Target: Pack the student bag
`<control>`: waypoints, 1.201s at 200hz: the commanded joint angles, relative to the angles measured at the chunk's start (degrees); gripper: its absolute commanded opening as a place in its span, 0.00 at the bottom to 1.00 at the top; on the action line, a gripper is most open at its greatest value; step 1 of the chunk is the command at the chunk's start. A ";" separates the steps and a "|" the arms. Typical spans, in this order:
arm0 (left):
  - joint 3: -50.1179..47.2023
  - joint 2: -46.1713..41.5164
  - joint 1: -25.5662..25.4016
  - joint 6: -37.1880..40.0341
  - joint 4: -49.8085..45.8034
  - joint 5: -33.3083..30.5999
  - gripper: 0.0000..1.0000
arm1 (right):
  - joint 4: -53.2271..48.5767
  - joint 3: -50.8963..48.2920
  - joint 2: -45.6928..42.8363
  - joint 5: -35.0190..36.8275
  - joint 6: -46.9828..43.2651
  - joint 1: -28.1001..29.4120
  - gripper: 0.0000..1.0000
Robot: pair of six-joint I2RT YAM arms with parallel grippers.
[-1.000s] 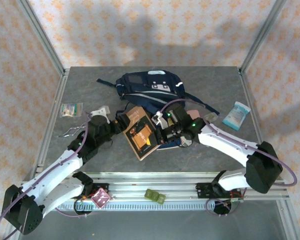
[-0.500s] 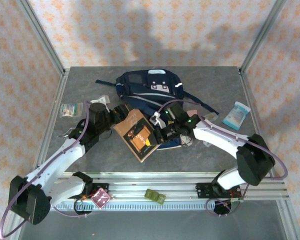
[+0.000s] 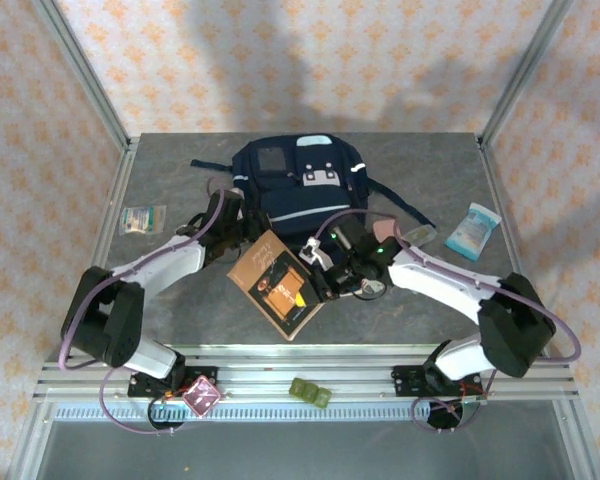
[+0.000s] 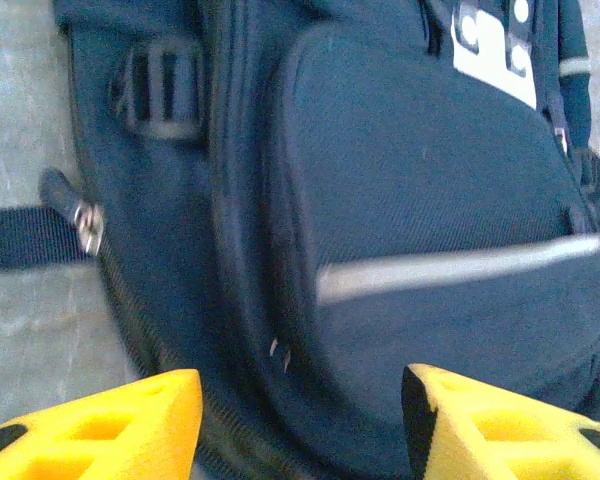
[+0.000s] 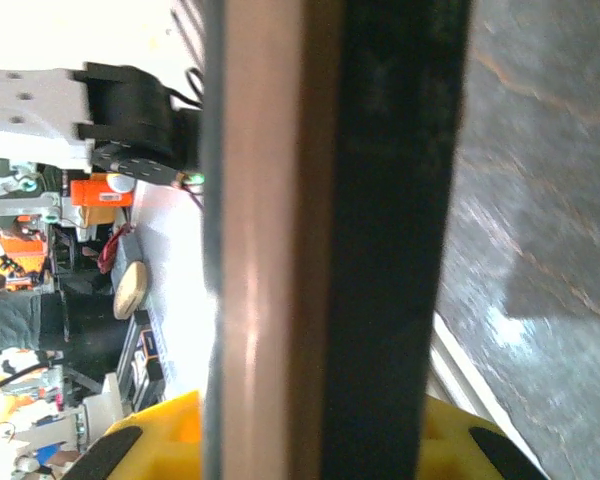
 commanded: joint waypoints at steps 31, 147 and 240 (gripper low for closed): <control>4.46 1.87 4.01 2.31 4.39 1.92 0.60 | 11.27 1.82 -7.31 6.95 3.70 -4.94 0.06; -17.46 -18.71 5.53 -10.41 36.42 20.44 0.84 | 28.16 4.56 -4.86 5.31 13.80 -14.81 0.07; -16.72 -8.34 0.72 -20.11 63.93 30.30 0.91 | 29.62 4.81 -6.14 -3.52 11.03 -11.57 0.06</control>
